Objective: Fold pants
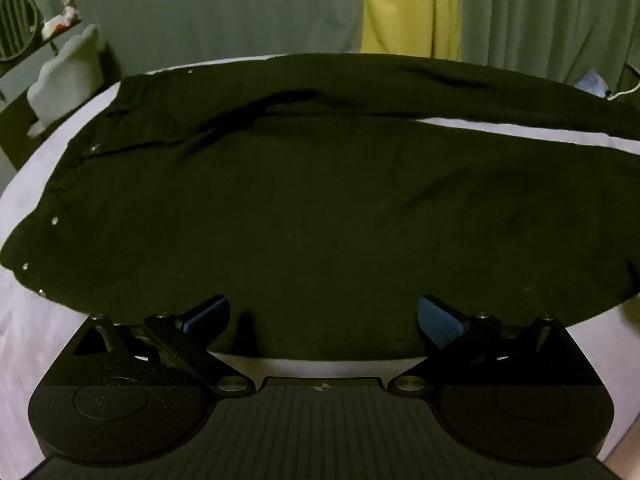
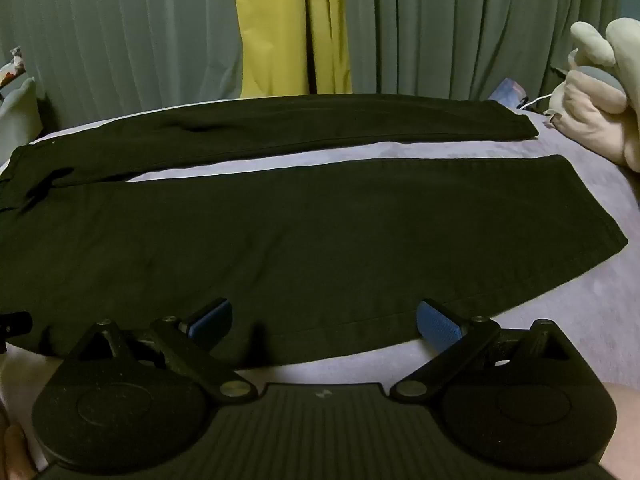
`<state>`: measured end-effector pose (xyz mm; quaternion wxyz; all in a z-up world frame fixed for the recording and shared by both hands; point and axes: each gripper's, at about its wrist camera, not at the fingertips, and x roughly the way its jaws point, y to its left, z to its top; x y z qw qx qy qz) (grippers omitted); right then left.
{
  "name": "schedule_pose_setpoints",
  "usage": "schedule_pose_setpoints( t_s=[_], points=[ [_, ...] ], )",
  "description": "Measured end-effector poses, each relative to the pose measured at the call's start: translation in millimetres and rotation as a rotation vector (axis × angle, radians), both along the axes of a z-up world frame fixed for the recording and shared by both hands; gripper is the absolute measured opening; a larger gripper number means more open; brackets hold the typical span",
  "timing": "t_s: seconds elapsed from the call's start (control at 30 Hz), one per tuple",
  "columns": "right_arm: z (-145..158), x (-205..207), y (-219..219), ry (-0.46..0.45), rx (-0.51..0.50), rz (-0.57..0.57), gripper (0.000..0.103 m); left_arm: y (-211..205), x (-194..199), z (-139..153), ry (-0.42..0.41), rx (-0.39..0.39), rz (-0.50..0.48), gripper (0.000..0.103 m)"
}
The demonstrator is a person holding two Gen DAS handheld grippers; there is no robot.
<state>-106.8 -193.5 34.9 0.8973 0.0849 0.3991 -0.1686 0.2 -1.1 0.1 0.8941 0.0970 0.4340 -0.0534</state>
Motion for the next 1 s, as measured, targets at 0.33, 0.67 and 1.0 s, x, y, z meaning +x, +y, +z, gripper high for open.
schedule_pose_setpoints(
  t_s=[0.33, 0.67, 1.0],
  points=[
    [-1.4, 1.9, 2.4, 0.001, 0.000, -0.002, 0.099, 1.0, -1.6, -2.1, -0.004, -0.006, -0.001, 0.103],
    [-1.0, -2.2, -4.3, 0.007, -0.005, 0.006, 0.099, 4.2, -0.5, -5.6, 0.008, -0.018, 0.008, 0.103],
    [-4.9, 1.0, -1.4, 0.000, 0.006, 0.002, 0.099, 5.2, -4.6, -7.2, 0.017, -0.028, 0.025, 0.103]
  ],
)
